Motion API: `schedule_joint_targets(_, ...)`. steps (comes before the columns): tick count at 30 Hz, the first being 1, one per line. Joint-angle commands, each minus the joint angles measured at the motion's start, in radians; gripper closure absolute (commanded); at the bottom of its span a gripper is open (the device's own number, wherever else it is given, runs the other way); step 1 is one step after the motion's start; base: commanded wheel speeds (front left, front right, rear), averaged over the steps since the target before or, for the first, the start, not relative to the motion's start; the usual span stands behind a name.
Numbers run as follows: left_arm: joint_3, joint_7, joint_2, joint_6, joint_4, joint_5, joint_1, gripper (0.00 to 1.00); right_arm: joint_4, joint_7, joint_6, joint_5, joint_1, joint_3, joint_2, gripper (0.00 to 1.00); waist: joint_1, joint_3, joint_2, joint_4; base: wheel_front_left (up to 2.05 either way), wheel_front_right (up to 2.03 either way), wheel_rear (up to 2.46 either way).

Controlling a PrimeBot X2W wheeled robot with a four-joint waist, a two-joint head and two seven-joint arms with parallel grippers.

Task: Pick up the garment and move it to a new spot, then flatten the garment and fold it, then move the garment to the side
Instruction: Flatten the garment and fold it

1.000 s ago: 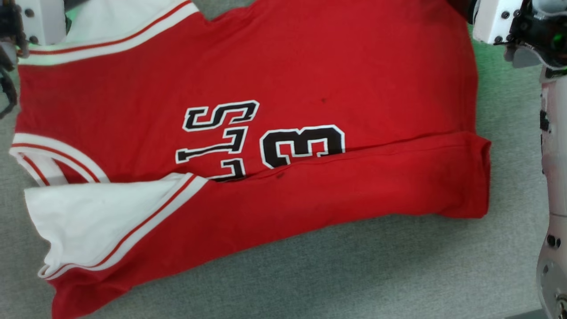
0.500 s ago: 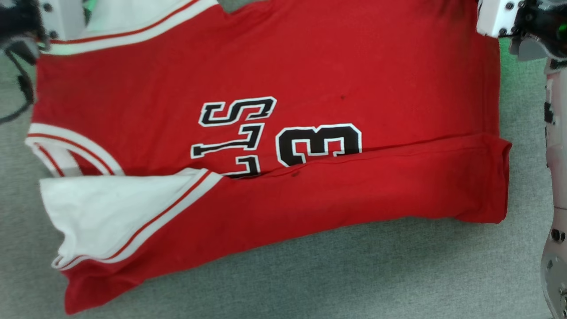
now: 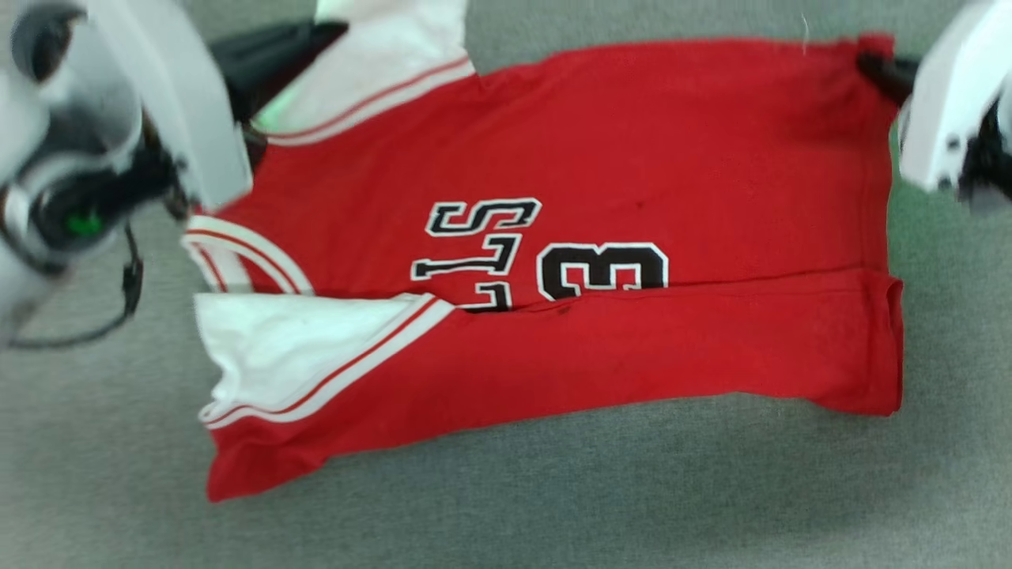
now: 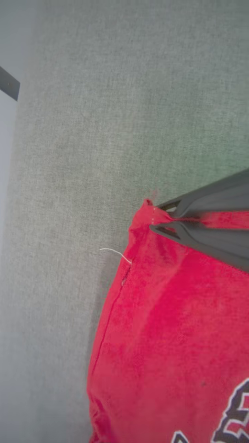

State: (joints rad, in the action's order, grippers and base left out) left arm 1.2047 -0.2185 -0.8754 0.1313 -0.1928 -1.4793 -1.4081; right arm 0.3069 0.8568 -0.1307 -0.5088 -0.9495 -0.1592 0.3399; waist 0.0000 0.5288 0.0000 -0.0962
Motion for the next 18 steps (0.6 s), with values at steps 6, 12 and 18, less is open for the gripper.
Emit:
schedule_joint_targets(6, 0.028, 0.118, -0.101, -0.002, 0.180, 0.006, 0.119, 1.00, -0.175, 0.047, 0.000, -0.086, 0.200, 0.008, 0.076, 1.00, 0.0000, -0.117, 0.0000, 0.058, 0.00, 0.00, 0.00)
schedule_joint_targets(12, 0.052, 0.269, -0.195, -0.002, 0.335, 0.023, 0.260, 1.00, -0.337, 0.092, 0.000, -0.140, 0.400, 0.072, 0.091, 1.00, 0.0000, -0.143, 0.0000, 0.068, 0.00, 0.00, 0.00)
schedule_joint_targets(18, 0.066, 0.400, -0.262, -0.002, 0.386, 0.044, 0.398, 1.00, -0.452, 0.118, 0.000, -0.129, 0.561, 0.154, 0.070, 1.00, 0.0000, -0.141, 0.0000, 0.074, 0.00, 0.00, 0.00)
